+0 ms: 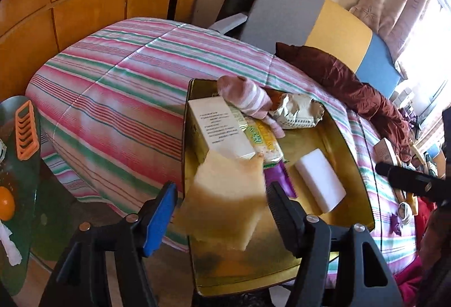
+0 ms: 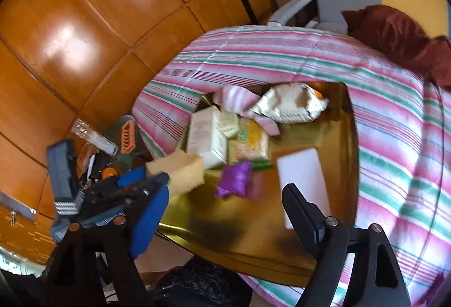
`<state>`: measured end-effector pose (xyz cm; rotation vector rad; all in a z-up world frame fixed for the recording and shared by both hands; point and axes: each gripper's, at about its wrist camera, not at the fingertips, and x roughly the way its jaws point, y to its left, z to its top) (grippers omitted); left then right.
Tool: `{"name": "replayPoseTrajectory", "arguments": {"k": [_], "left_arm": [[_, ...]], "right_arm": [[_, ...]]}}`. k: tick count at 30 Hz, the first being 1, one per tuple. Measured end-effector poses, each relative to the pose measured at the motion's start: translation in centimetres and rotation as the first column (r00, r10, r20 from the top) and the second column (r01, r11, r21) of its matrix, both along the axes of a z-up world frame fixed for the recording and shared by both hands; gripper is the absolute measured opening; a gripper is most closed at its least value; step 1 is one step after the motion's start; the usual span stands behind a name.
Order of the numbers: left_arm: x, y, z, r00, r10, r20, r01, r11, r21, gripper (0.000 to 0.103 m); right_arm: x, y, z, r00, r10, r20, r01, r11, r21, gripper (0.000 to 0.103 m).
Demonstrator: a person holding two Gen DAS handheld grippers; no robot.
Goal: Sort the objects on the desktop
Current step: 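Carry the sponge with the left tool into the tray while the right drops the candy there, then move both tools back over the pile toward the white box and sponges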
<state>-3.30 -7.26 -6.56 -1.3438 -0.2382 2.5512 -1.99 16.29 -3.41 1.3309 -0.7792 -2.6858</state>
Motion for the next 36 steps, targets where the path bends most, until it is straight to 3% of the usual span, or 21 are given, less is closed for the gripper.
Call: {"name": "replayPoseTrajectory", "arguments": {"k": [15, 22, 31, 36], "left_arm": [[0.6, 5.1, 2.4, 0.992, -0.105, -0.067, 0.103, 0.994, -0.036, 0.067], [1.6, 7.8, 2.8, 0.982, -0.170, -0.085, 0.163, 0.983, -0.083, 0.067], [1.7, 10.7, 3.3, 0.967, -0.232, -0.103, 0.219, 0.967, -0.131, 0.067], [1.5, 12.8, 3.4, 0.953, -0.282, -0.106, 0.266, 0.953, -0.145, 0.067]], "right_arm": [[4.7, 2.0, -1.2, 0.994, -0.111, 0.022, 0.107, 0.982, 0.153, 0.087], [6.9, 3.3, -1.1, 0.987, -0.161, -0.003, 0.158, 0.971, 0.182, 0.087], [9.4, 4.7, -0.7, 0.972, -0.235, -0.025, 0.232, 0.925, 0.300, 0.087], [11.4, 6.7, 0.0, 0.958, -0.285, -0.040, 0.283, 0.905, 0.318, 0.087]]}}
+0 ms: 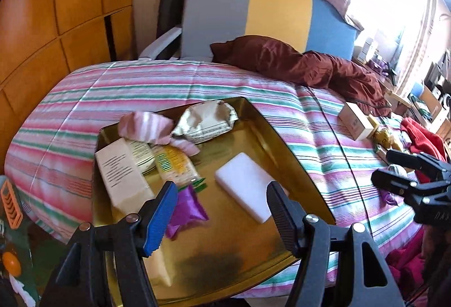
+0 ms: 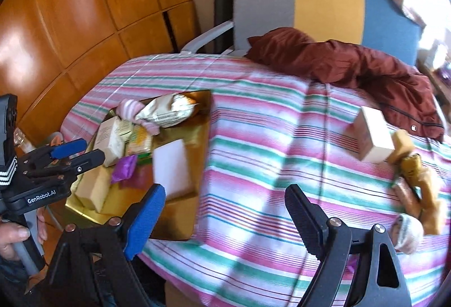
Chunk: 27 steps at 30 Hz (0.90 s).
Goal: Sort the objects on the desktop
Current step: 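Move both tools back over the pile toward the white box and sponges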
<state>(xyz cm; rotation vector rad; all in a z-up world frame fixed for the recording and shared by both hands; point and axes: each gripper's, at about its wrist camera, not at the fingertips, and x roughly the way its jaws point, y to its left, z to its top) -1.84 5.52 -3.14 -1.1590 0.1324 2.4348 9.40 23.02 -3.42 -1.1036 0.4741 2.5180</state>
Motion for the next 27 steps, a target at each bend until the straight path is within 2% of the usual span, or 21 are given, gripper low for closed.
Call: {"name": "replayPoseTrajectory", "arguments": {"k": [3, 7, 13, 19, 23, 27], "left_arm": [[0.0, 1.3, 0.0, 0.999, -0.036, 0.003, 0.035, 0.999, 0.004, 0.066], [0.0, 2.7, 0.1, 0.997, -0.081, 0.021, 0.080, 0.996, 0.045, 0.066], [-0.3, 4.4, -0.1, 0.993, -0.110, 0.051, 0.108, 0.993, 0.050, 0.066], [-0.6, 5.3, -0.6, 0.989, -0.129, 0.078, 0.126, 0.991, 0.044, 0.066], [-0.7, 6.3, -1.0, 0.986, -0.142, 0.091, 0.140, 0.990, 0.028, 0.066], [-0.8, 7.0, -1.0, 0.982, -0.155, 0.103, 0.154, 0.988, 0.023, 0.066]], "right_arm": [[1.3, 1.5, 0.3, 0.999, -0.049, 0.005, 0.049, 0.999, 0.006, 0.087], [3.2, 3.5, 0.4, 0.994, -0.112, 0.014, 0.113, 0.994, -0.009, 0.087], [6.5, 7.3, 1.0, 0.976, -0.217, 0.019, 0.217, 0.975, -0.042, 0.087], [10.9, 12.7, 2.3, 0.930, -0.366, 0.011, 0.366, 0.926, -0.093, 0.087], [13.3, 16.0, 1.9, 0.891, -0.451, 0.057, 0.454, 0.885, -0.101, 0.087], [14.7, 19.1, -0.2, 0.864, -0.486, 0.133, 0.502, 0.854, -0.135, 0.087]]}}
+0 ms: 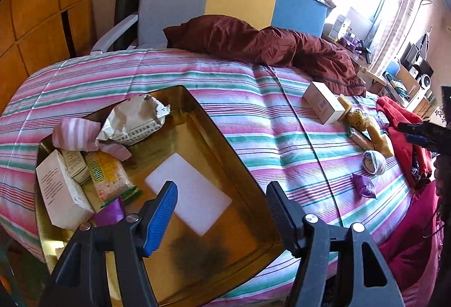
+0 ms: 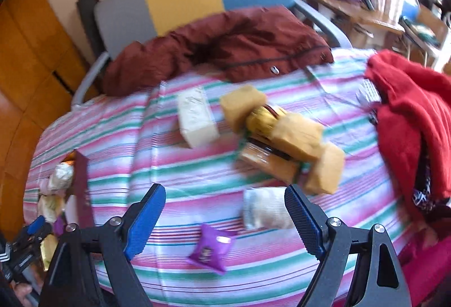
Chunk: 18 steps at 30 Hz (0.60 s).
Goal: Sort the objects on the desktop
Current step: 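Move both tools back over the pile toward the white box and sponges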
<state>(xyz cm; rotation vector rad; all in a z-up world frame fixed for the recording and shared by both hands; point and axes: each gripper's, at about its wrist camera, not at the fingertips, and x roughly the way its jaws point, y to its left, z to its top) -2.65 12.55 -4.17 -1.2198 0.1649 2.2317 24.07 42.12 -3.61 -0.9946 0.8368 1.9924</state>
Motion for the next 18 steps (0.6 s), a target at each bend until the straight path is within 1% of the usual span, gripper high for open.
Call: {"name": "replayPoseTrajectory", "arguments": {"k": [2, 5, 9, 11, 12, 15, 18], "left_arm": [[0.0, 0.5, 0.1, 1.000, -0.010, -0.003, 0.010, 1.000, -0.005, 0.066], [-0.1, 1.5, 0.2, 1.000, -0.029, -0.001, 0.029, 0.999, -0.016, 0.066], [-0.2, 3.1, 0.4, 0.998, -0.059, 0.006, 0.059, 0.998, -0.028, 0.066], [-0.3, 4.5, 0.7, 0.997, -0.083, 0.006, 0.083, 0.996, -0.031, 0.066], [-0.4, 5.1, 0.9, 0.996, -0.093, 0.010, 0.093, 0.995, -0.025, 0.066], [-0.7, 7.5, 1.3, 0.991, -0.130, 0.024, 0.130, 0.991, -0.012, 0.066], [-1.2, 10.4, 1.5, 0.984, -0.166, 0.060, 0.166, 0.986, 0.009, 0.066]], "right_arm": [[0.6, 1.2, -1.4, 1.000, -0.025, 0.014, 0.026, 0.999, -0.037, 0.087], [1.3, 2.3, -3.2, 0.999, -0.053, 0.013, 0.053, 0.996, -0.077, 0.087], [2.1, 3.2, -5.5, 0.995, -0.097, -0.029, 0.092, 0.986, -0.137, 0.087], [2.4, 3.5, -6.2, 0.992, -0.123, -0.038, 0.115, 0.980, -0.162, 0.087], [2.7, 3.8, -6.5, 0.989, -0.139, -0.057, 0.126, 0.976, -0.179, 0.087], [3.3, 4.1, -6.5, 0.982, -0.166, -0.085, 0.148, 0.972, -0.185, 0.087], [3.4, 4.2, -6.8, 0.980, -0.174, -0.092, 0.152, 0.967, -0.204, 0.088]]}}
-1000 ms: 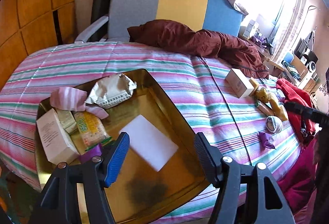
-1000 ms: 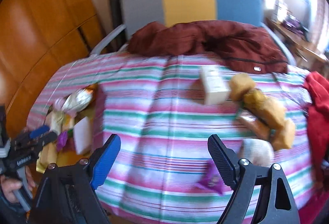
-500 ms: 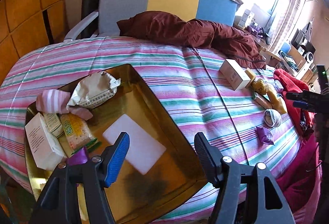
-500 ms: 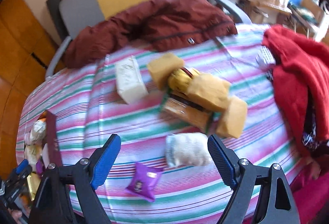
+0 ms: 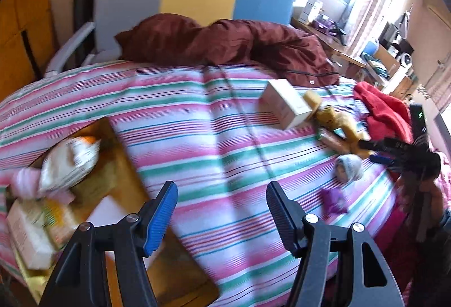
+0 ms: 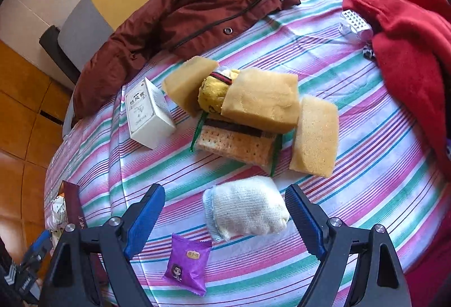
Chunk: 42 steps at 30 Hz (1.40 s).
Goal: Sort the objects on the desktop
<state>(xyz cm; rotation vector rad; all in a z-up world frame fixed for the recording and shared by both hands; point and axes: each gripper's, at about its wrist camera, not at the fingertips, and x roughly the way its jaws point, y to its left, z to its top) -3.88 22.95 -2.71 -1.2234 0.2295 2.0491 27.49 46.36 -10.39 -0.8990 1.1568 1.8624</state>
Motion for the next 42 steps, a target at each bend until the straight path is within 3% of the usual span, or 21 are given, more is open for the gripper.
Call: {"name": "replayPoseTrajectory", "arguments": {"k": [5, 14, 23, 29, 33, 36, 40, 42], "left_arm": [[-1.3, 5.4, -0.1, 0.998, -0.040, 0.058, 0.039, 0.999, 0.014, 0.066], [-4.7, 14.6, -1.3, 0.987, -0.055, 0.153, 0.054, 0.999, 0.010, 0.066], [-8.5, 22.1, -4.4, 0.975, 0.002, 0.222, 0.007, 0.999, -0.036, 0.066], [-9.9, 24.9, -6.9, 0.959, 0.049, 0.280, -0.033, 0.998, -0.061, 0.067], [-10.3, 26.6, -8.0, 0.952, 0.055, 0.302, -0.034, 0.997, -0.076, 0.067], [-10.4, 27.7, -8.5, 0.951, 0.044, 0.307, -0.021, 0.997, -0.077, 0.067], [-10.2, 28.1, -10.3, 0.954, 0.022, 0.300, 0.019, 0.991, -0.135, 0.068], [-10.3, 27.5, -10.8, 0.954, 0.007, 0.301, 0.025, 0.994, -0.105, 0.068]], "right_arm": [[0.5, 0.1, 0.2, 0.999, -0.040, 0.003, 0.039, 0.999, 0.016, 0.088], [3.3, 0.8, 0.8, 0.980, -0.163, -0.114, 0.166, 0.986, 0.012, 0.088], [3.8, 1.0, 1.0, 0.968, -0.181, -0.172, 0.184, 0.983, 0.004, 0.091], [5.2, 1.2, 1.1, 0.949, -0.233, -0.211, 0.239, 0.971, 0.001, 0.091], [6.2, 1.6, 1.1, 0.929, -0.290, -0.231, 0.296, 0.955, -0.010, 0.097], [6.9, 1.9, 0.8, 0.914, -0.331, -0.235, 0.331, 0.943, -0.039, 0.098], [7.2, 2.1, 0.4, 0.907, -0.359, -0.219, 0.357, 0.933, -0.051, 0.098], [7.2, 2.3, 0.2, 0.908, -0.362, -0.210, 0.359, 0.932, -0.056, 0.098]]}}
